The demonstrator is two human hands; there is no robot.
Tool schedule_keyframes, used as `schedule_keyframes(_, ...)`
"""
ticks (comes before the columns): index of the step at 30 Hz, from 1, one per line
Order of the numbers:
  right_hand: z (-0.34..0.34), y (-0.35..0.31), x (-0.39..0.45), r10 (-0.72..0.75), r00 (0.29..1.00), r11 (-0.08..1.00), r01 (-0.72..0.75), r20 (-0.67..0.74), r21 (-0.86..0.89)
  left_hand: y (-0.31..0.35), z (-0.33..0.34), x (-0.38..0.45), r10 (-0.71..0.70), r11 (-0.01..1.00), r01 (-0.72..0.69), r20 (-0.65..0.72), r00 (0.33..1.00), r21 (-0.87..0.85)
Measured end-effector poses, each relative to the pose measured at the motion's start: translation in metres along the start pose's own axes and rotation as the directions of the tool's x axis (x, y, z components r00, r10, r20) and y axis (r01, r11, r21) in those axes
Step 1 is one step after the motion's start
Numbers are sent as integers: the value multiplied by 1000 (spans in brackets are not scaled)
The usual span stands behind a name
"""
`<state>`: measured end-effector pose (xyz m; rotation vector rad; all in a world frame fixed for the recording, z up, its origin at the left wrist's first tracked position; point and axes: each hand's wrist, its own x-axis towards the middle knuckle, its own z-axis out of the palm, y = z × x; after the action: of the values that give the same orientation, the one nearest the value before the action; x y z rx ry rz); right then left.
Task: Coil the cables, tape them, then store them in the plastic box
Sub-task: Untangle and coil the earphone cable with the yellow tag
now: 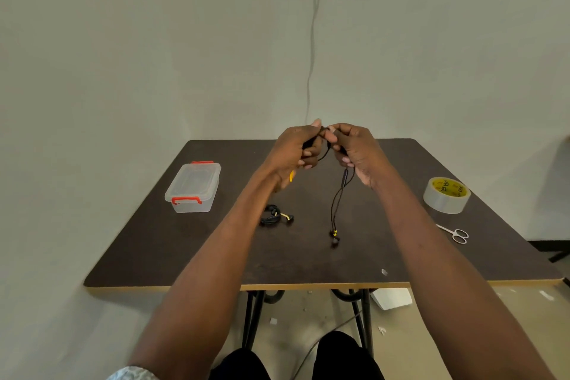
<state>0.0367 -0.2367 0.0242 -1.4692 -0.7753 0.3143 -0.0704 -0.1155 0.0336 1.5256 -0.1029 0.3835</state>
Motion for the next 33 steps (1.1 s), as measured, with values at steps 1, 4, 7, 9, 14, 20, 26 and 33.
schedule_keyframes(1,2,3,-1,14,1000,1000,-14,10,7,0,0,1,21,998,-22,-7,1000,-64)
schedule_keyframes(4,8,14,-5,38,998,999,-38,58,4,-1,1,5,84,971,-95,-58,995,-218)
schedule_keyframes(7,14,22,-10,93,987,995,-96,133,15,-2,1,5,86,941,-131,-153,984,-311)
schedule_keyframes(9,17,27,-14,134,970,991,-137,201,2,-1,2,5,76,932,-157,-249,966,-327)
schedule_keyframes(14,12,34,-21,216,921,976,-217,324,-34,1,-12,16,142,951,-252,-477,868,-176)
schedule_keyframes(20,9,16,-25,244,870,970,-228,429,-90,-13,-7,18,219,972,-137,-536,815,190)
schedule_keyframes(26,2,-5,-24,249,851,968,-201,462,-151,-18,-4,16,295,913,-121,-425,856,390)
schedule_keyframes(33,-13,-22,-19,154,890,986,-111,430,-125,-28,-14,15,171,843,23,-308,936,537)
